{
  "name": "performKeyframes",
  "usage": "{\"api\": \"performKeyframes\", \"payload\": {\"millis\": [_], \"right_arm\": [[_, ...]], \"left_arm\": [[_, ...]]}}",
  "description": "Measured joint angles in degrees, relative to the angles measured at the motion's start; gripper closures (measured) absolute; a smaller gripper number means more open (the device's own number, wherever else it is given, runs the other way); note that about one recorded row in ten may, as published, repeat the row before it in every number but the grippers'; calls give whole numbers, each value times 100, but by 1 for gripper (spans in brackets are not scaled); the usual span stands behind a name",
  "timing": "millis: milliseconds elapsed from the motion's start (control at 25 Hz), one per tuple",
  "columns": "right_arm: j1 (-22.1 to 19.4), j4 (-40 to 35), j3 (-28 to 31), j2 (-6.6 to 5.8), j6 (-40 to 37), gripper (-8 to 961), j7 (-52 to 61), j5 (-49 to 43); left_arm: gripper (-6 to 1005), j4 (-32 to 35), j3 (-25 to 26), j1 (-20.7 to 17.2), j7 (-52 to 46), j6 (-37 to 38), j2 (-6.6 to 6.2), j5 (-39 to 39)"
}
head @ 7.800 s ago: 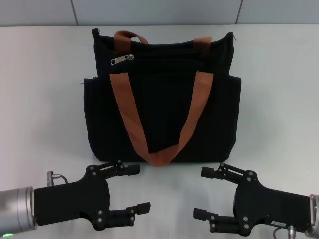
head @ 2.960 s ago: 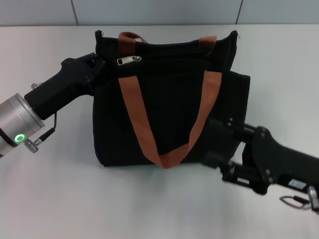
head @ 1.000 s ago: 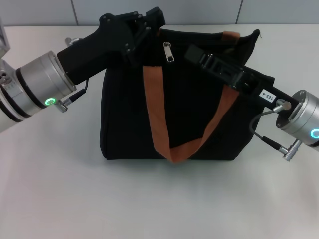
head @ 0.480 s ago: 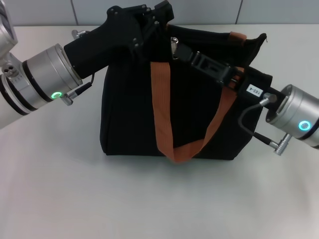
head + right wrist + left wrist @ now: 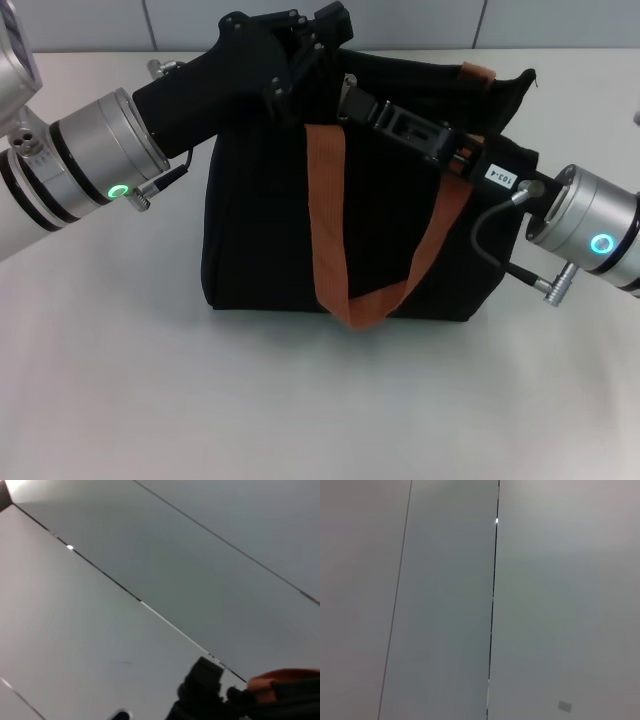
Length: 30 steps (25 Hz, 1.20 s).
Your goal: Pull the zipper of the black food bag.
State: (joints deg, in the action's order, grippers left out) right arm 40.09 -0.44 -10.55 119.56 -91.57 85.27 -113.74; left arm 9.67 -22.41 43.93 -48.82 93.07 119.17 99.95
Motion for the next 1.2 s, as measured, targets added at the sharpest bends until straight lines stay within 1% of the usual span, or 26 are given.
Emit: {"api": "performKeyframes", "payload": {"millis": [80, 280, 440, 680, 1200], "right_arm": [[1, 0, 0, -1, 26, 625, 9, 0], [93, 0, -39, -3, -201, 625, 19, -3], [112, 0, -59, -3, 18, 626, 40, -2], [142, 0, -62, 2, 74, 622, 102, -3], [52, 9, 2, 17, 158, 665, 83, 47]], "left_arm": [[976, 0, 0, 1, 0, 0, 0, 0], [975, -15, 0, 14, -1, -1, 1, -4], [974, -73, 8, 17, 69, -14, 1, -4], [966, -126, 26, 17, 139, -44, 0, -4], [949, -133, 20, 20, 144, -59, 1, -4]]}}
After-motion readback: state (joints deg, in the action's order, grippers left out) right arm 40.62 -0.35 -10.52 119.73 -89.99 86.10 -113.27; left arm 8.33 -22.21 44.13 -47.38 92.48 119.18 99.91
